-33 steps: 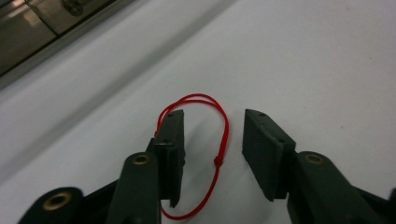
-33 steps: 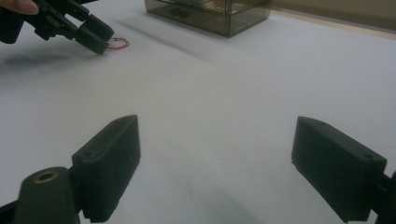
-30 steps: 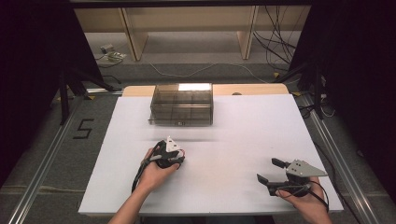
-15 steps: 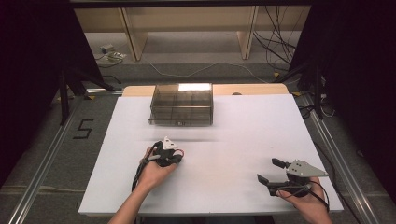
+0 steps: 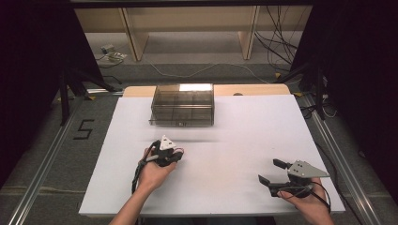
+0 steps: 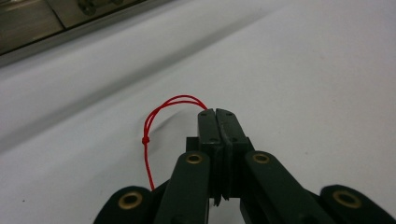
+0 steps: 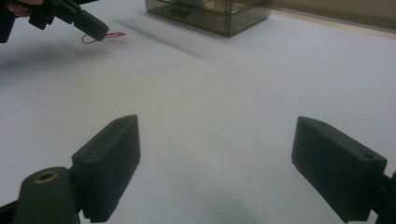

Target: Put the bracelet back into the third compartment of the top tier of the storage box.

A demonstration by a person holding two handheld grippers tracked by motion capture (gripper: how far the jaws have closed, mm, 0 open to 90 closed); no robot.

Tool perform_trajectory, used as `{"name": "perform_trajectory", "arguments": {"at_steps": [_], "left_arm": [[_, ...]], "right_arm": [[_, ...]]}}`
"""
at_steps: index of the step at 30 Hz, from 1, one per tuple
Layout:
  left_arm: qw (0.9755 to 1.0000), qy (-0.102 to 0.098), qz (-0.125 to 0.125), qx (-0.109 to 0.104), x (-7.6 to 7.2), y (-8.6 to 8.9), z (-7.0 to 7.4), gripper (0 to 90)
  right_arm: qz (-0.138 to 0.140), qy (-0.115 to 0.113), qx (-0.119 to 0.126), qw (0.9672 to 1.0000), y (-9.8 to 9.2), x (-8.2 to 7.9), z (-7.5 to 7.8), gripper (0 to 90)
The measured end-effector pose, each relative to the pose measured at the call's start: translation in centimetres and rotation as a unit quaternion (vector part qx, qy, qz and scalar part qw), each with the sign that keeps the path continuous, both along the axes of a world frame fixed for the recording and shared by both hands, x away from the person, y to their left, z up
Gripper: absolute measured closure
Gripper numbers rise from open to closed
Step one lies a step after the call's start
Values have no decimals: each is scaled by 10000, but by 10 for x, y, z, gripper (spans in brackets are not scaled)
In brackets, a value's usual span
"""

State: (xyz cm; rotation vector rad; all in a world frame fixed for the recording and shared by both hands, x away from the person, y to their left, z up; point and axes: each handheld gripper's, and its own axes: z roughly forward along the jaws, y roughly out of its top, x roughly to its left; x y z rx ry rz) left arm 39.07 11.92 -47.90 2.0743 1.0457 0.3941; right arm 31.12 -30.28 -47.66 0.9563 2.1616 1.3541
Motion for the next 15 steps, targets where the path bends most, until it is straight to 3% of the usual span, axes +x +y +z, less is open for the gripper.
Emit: {"name": "perform_trajectory", "arguments": {"at_steps": [15], "left_arm": [[9996,-258,-98,-106,-3,-2,9,897]], "right_arm": [[-9,11,-11,10000,0,0,0,160]]}}
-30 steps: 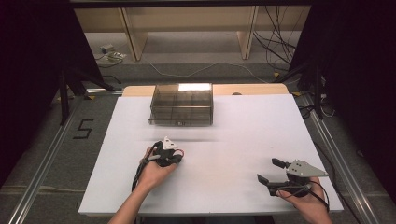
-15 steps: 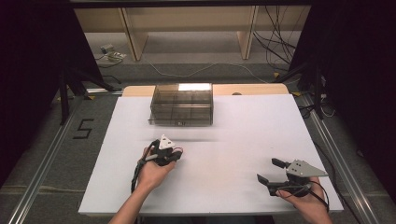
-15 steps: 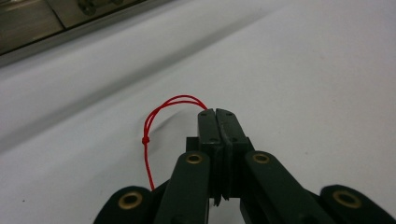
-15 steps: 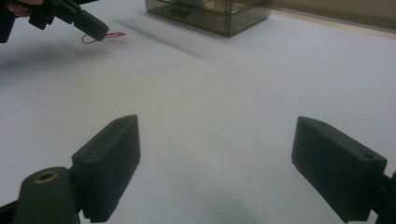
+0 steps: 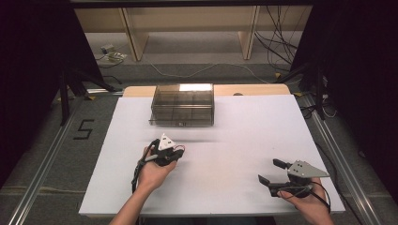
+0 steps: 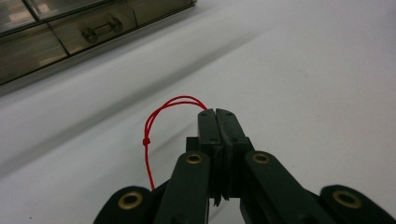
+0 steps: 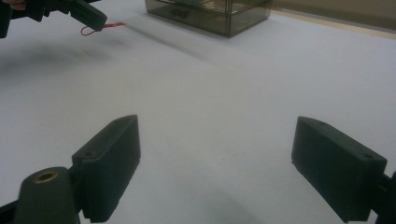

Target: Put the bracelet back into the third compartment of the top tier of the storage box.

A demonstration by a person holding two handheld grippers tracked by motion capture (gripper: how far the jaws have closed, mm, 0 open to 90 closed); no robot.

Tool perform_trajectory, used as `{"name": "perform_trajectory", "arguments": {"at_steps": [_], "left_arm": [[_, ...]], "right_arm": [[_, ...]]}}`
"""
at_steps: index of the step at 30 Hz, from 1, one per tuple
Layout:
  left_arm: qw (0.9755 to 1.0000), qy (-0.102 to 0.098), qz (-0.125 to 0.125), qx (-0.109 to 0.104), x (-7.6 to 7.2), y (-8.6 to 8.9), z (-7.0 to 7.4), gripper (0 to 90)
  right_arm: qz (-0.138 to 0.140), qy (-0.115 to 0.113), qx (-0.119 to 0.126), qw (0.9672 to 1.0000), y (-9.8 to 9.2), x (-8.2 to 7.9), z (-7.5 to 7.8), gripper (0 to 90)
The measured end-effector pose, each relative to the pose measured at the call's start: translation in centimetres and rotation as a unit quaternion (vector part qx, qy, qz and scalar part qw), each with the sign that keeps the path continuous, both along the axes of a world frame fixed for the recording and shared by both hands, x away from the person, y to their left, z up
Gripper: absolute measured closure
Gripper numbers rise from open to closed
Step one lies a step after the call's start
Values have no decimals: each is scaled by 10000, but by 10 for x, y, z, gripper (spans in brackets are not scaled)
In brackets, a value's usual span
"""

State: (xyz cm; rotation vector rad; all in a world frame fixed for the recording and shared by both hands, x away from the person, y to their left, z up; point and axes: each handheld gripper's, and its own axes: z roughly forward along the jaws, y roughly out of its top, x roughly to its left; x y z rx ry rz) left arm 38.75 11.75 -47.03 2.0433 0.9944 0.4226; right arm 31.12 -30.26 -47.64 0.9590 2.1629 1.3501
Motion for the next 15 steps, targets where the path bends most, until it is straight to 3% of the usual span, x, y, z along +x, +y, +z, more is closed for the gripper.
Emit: {"name": "perform_trajectory", "arguments": {"at_steps": [9,15], "left_arm": [[9997,-220,-44,121,0,-2,5,897],[9995,-299,-41,93,0,-4,9,897]], "right_arm": [[1,0,13,10000,0,1,0,160],[5,4,16,10000,0,1,0,160]]}}
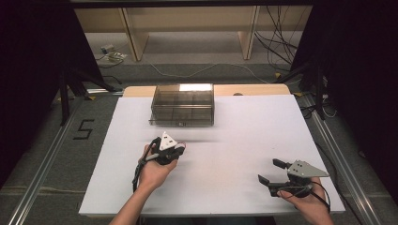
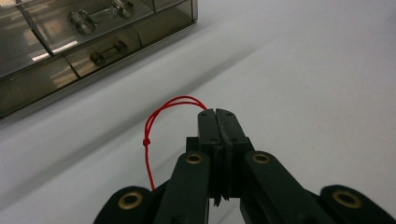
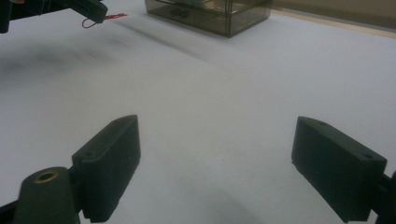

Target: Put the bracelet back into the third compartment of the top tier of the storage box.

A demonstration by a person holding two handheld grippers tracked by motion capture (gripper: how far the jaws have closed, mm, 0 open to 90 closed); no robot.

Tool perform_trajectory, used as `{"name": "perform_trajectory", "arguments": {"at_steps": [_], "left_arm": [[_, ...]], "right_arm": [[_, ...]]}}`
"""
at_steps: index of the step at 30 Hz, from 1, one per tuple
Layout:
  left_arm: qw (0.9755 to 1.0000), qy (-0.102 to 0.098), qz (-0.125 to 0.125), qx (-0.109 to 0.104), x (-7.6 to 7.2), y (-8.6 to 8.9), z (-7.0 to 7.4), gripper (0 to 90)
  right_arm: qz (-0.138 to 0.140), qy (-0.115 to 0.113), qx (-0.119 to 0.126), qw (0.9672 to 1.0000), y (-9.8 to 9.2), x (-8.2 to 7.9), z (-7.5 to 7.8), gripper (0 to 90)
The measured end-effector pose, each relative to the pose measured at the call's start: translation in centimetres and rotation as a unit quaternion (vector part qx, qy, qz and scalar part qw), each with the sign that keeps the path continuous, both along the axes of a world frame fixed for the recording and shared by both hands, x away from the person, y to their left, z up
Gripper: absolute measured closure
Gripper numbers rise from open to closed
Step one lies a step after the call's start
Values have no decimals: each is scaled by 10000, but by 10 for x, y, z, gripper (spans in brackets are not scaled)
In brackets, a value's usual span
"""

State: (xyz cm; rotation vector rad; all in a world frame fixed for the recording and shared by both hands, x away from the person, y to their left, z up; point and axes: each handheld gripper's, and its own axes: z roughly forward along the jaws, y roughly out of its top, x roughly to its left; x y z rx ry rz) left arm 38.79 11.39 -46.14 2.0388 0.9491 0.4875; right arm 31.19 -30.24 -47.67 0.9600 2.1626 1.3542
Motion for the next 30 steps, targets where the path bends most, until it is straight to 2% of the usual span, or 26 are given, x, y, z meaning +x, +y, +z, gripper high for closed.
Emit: {"name": "perform_trajectory", "arguments": {"at_steps": [10,30], "left_arm": [[9999,-147,24,-1,1,0,9,897],[9997,-251,17,-15,4,-4,19,897]], "right_arm": [[6,-3,7,10000,0,0,0,160],[22,-10,7,10000,1,1,-1,161]]}}
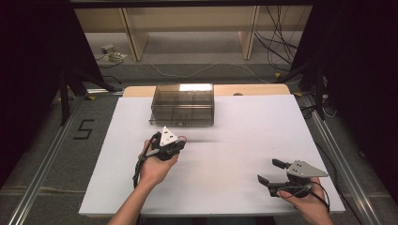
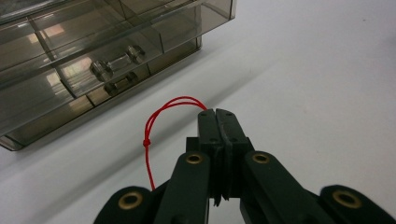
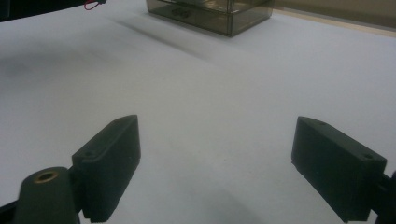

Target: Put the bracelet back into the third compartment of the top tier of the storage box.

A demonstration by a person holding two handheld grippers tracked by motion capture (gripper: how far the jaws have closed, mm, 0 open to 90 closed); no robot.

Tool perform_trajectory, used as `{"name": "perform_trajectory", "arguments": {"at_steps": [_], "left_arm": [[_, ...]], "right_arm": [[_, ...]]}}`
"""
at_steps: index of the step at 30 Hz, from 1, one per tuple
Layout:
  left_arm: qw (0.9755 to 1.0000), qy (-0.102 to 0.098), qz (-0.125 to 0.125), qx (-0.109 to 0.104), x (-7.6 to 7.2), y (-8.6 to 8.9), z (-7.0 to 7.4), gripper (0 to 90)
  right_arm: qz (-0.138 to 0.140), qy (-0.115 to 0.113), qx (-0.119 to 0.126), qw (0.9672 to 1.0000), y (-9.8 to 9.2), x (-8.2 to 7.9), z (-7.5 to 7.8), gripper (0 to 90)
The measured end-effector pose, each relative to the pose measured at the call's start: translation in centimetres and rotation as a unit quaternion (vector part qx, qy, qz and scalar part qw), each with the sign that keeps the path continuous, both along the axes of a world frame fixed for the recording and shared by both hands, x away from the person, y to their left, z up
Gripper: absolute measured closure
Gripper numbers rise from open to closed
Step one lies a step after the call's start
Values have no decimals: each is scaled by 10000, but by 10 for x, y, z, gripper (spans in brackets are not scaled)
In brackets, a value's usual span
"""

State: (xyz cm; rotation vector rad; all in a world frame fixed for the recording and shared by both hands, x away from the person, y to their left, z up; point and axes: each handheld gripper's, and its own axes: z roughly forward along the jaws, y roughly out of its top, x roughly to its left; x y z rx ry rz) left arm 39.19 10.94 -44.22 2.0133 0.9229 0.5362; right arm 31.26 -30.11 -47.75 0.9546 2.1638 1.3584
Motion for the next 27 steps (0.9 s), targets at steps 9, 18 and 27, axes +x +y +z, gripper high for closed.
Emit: {"name": "perform_trajectory", "arguments": {"at_steps": [9,18,27], "left_arm": [[10000,-76,-26,9,4,-3,8,897],[9999,-133,-70,40,10,-10,18,897],[9998,-163,-102,43,14,-16,21,897]], "right_arm": [[-2,1,1,10000,0,0,0,161],[0,3,6,10000,0,0,0,160],[-1,3,7,10000,0,0,0,161]]}}
